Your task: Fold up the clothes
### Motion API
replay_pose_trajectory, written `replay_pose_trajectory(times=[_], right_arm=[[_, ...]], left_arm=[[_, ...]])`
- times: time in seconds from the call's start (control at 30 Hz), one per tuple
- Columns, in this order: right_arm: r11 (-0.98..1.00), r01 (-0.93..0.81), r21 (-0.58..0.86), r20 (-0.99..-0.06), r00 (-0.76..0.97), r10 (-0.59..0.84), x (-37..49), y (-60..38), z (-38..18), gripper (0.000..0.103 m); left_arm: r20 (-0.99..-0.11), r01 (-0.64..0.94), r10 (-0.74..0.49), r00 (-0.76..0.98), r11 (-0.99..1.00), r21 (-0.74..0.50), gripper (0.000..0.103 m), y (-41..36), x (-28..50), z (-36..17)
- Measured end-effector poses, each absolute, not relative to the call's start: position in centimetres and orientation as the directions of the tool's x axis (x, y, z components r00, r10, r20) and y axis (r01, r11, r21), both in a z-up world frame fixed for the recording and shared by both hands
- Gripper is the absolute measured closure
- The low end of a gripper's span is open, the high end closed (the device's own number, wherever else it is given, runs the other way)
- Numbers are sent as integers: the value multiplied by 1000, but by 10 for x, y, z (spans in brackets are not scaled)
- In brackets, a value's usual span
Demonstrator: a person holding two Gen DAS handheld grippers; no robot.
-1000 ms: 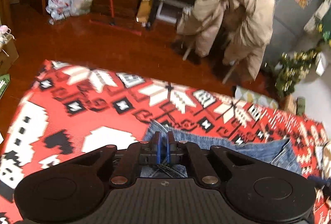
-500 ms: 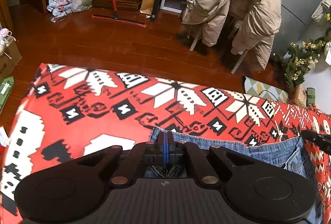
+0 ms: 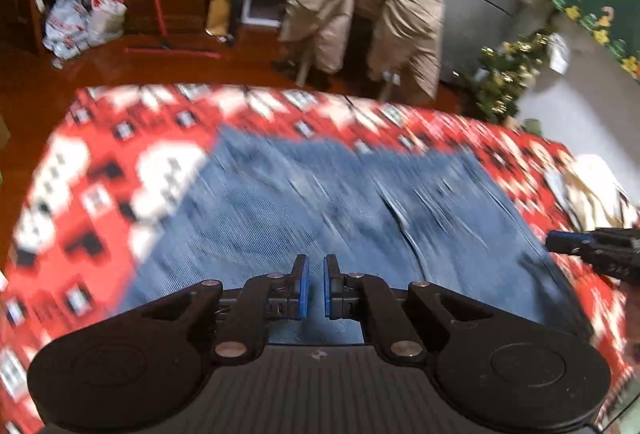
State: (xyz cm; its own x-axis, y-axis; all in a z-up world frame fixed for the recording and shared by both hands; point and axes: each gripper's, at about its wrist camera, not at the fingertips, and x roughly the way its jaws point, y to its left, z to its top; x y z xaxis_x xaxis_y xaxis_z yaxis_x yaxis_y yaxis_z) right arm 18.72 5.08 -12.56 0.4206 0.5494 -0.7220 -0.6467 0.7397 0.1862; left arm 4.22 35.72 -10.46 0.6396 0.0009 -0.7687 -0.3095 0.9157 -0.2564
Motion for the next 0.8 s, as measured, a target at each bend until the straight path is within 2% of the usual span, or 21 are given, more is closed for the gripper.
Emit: replay_pose_trajectory(times=[0.13, 0.37, 0.53, 0.63, 0.73, 0.8], right_arm=[[690, -701, 179, -712, 392, 582, 154, 78, -130, 91], [659, -714, 237, -709, 337, 620, 157, 155, -141, 92], [677, -706, 209, -736, 343, 584, 173, 186, -167, 92], [677, -711, 190, -738, 351, 576, 173, 191, -170, 91], [683, -713, 161, -732, 378, 567, 174, 195, -164, 91], [678, -717, 162, -723, 381, 576, 173, 197, -163, 91]], left_arm=[[-765, -286, -24, 644, 919, -270, 98, 330, 51, -121], [-784, -327, 23, 620, 916, -232, 98, 326, 82, -149], [-739, -331, -41, 673, 876, -350, 100, 350, 58, -160], [-727, -363, -30, 686, 852, -377, 100, 358, 45, -159], [-729, -416, 56, 682, 850, -324, 100, 361, 36, -156], [-724, -428, 61, 687, 839, -335, 100, 368, 31, -156]])
